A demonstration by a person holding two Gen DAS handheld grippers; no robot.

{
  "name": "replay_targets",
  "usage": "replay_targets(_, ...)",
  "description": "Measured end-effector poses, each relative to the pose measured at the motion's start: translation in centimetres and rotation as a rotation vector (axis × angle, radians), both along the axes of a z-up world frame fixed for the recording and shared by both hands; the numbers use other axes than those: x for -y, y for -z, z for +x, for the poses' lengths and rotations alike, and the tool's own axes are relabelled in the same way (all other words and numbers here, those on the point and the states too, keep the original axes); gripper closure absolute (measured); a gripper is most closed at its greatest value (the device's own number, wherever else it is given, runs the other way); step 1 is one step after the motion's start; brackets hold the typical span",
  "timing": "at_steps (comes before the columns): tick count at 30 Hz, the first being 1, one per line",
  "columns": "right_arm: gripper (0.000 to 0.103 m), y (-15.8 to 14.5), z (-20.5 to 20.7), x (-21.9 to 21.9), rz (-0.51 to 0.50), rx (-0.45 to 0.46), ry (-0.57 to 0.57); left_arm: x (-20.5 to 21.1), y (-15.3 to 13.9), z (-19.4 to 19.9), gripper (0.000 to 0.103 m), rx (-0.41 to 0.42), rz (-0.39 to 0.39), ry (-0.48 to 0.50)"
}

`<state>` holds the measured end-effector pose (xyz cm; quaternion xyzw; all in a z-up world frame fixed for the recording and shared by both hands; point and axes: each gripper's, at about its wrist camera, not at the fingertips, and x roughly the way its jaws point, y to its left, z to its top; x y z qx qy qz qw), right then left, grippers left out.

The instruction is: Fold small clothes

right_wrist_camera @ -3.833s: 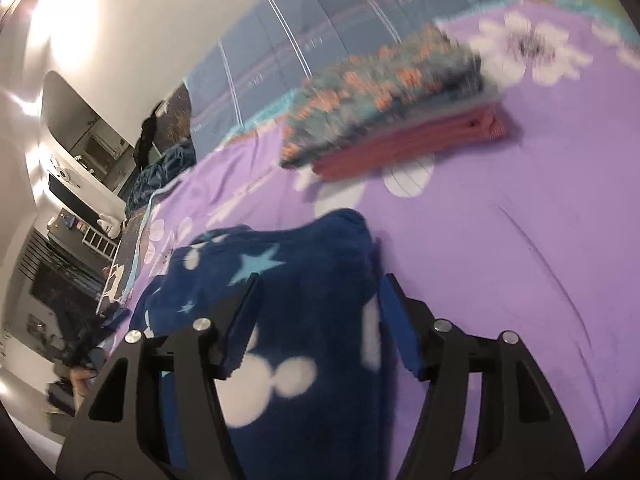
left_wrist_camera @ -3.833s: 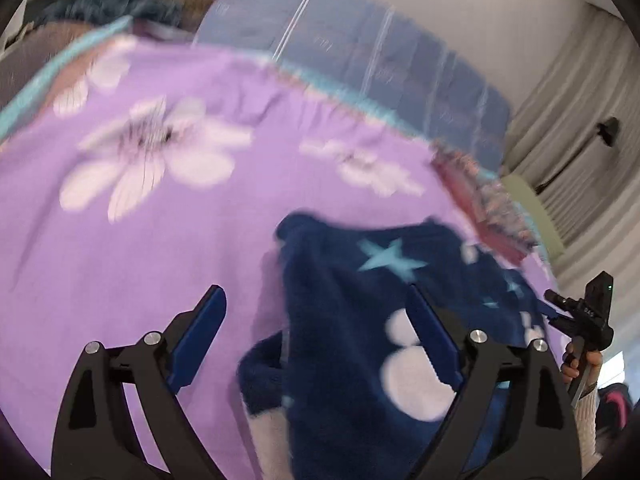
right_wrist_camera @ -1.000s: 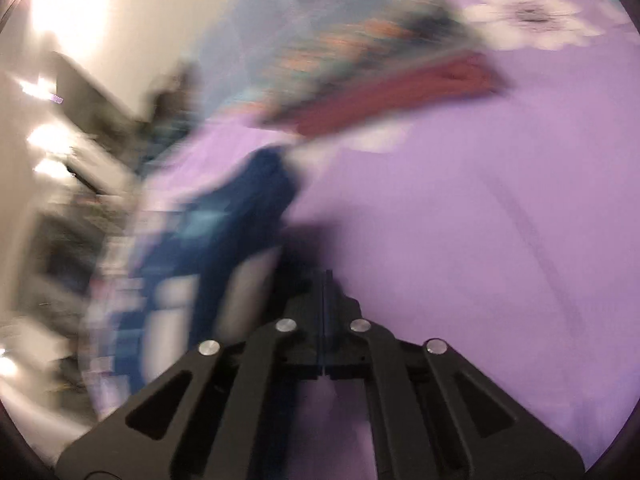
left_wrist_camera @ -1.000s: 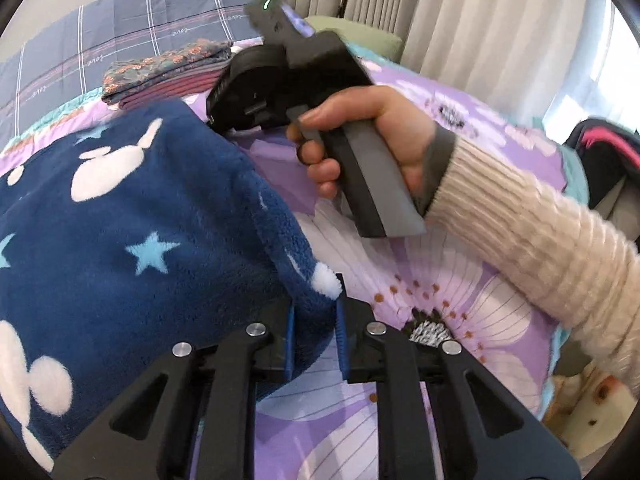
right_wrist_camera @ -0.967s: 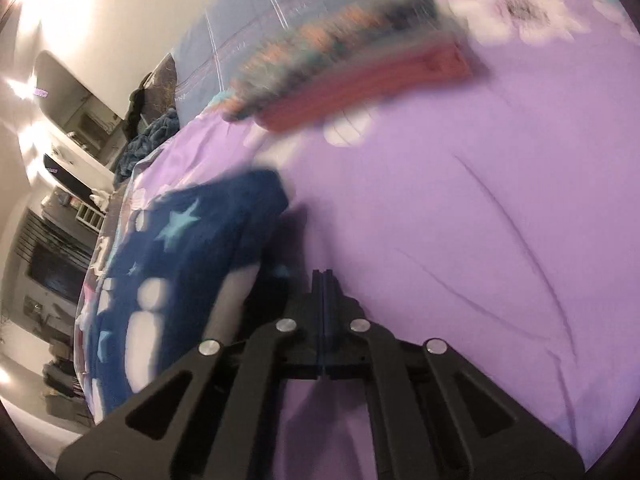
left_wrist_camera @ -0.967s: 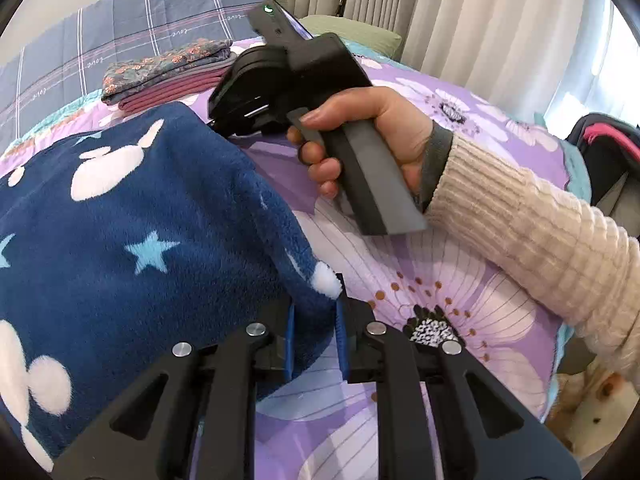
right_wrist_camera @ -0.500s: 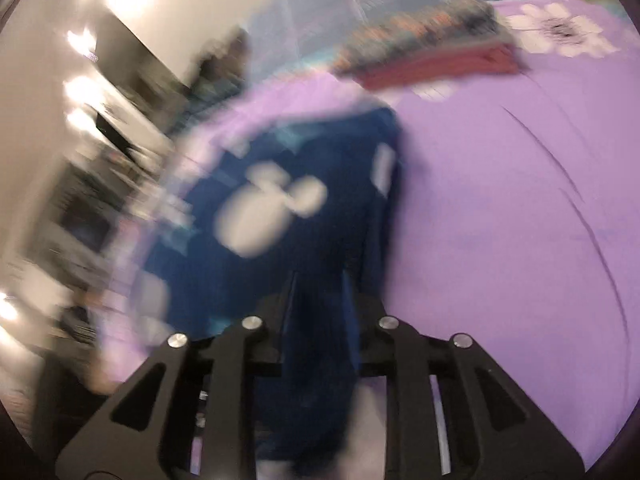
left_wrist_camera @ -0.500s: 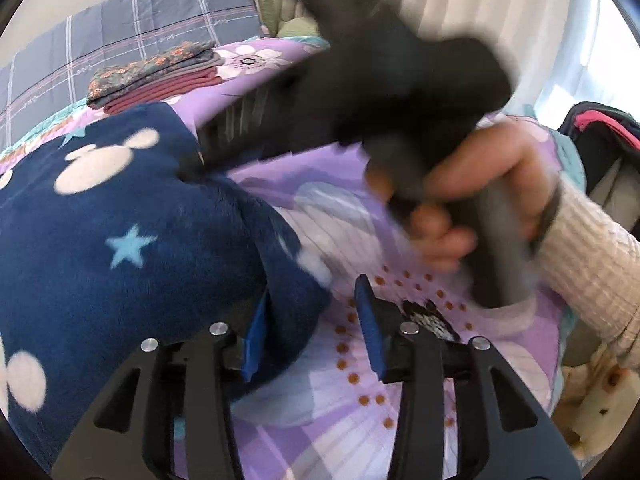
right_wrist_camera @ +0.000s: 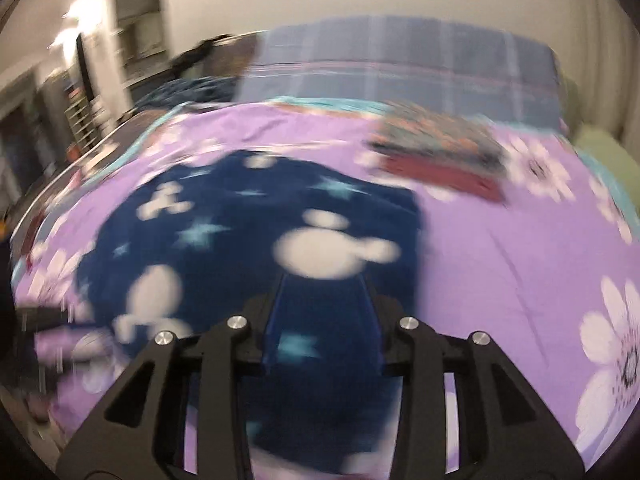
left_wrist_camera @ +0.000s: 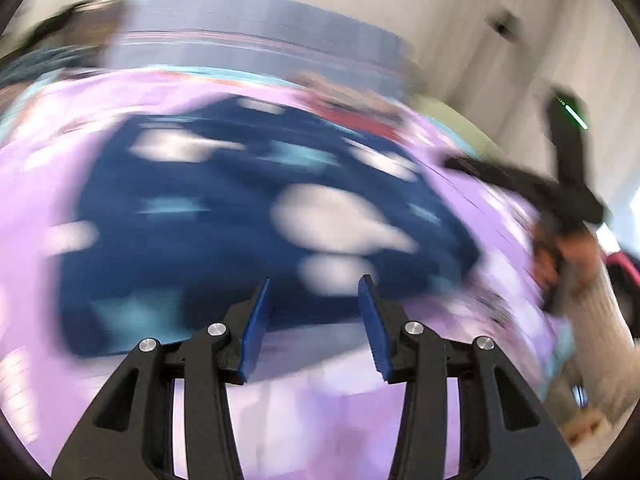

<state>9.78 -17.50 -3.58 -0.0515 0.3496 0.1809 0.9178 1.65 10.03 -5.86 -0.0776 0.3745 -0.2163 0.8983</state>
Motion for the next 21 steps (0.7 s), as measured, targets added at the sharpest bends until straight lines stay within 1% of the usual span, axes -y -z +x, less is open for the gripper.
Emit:
replay_targets(1,0.057,0.0,-0.5,-1.5,-0.004,0.003,-0.043,-3.4,0.1,0.0,0.059,0.002,-0.009,-0.089)
replay_targets(3,0.056,0.1,-0.9,-5.1,0.001,-0.014,-0.138,-7.6,0.6,0.2,0.059,-0.009,-0.023,-0.211)
replay_targets(4,0.056,0.2,-1.0,-6.4,0.008,-0.026,-0.163,-10.2,1.1,0.3,0.059,-0.022,-0.056,-0.266)
replay_targets(5,0.056,0.3,-1.1,-7.8,0.017,-0.042,-0.191,-11.5,1.5,0.5,0.059,-0.033,-0.084,-0.279)
replay_targets(6,0.056,0.4,-1.2,-9.1,0.021,-0.055,-0.213,-12.9,2.2,0.8,0.058,-0.048,-0.126,-0.282)
replay_targets(7,0.056,0.6,-1.4,-10.8,0.014,-0.067,-0.241,-13.9,2.8,1.2,0.058,-0.06,-0.17,-0.263)
replay_targets(9,0.055,1.0,-2.0,-13.4,-0.016,-0.08,-0.279,-14.6,3.8,1.5,0.05,-0.084,-0.24,-0.207)
replay_targets(10,0.053,1.1,-2.2,-14.1,-0.029,-0.082,-0.286,-14.7,4.2,2.0,0.05,-0.098,-0.268,-0.185)
replay_targets(11,0.048,1.3,-2.3,-14.5,-0.039,-0.087,-0.292,-14.7,4.7,2.8,0.05,-0.111,-0.301,-0.143)
replay_targets(12,0.047,1.6,-2.3,-14.6,-0.035,-0.103,-0.291,-14.6,5.2,3.5,0.048,-0.114,-0.323,-0.103)
replay_targets(14,0.046,2.3,-1.9,-14.2,-0.002,-0.141,-0.248,-14.4,5.6,4.3,0.048,-0.113,-0.325,-0.081)
replay_targets(16,0.046,3.1,-1.0,-12.6,0.065,-0.193,-0.17,-14.6,5.5,5.0,0.048,-0.116,-0.354,-0.059)
replay_targets(17,0.046,3.6,-0.5,-11.7,0.102,-0.216,-0.127,-14.8,5.3,5.4,0.058,-0.116,-0.363,-0.044)
replay_targets(18,0.047,4.2,-0.2,-10.8,0.139,-0.235,-0.099,-14.9,5.0,5.5,0.081,-0.109,-0.359,-0.032)
replay_targets(19,0.049,4.6,-0.1,-10.4,0.162,-0.247,-0.084,-15.1,4.5,5.6,0.093,-0.094,-0.36,-0.019)
replay_targets(20,0.049,4.9,-0.1,-9.9,0.185,-0.256,-0.07,-15.4,4.2,5.2,0.097,-0.08,-0.4,0.001)
replay_targets(21,0.049,5.0,-0.2,-9.8,0.204,-0.259,-0.062,-15.8,3.4,4.7,0.097,-0.054,-0.441,0.025)
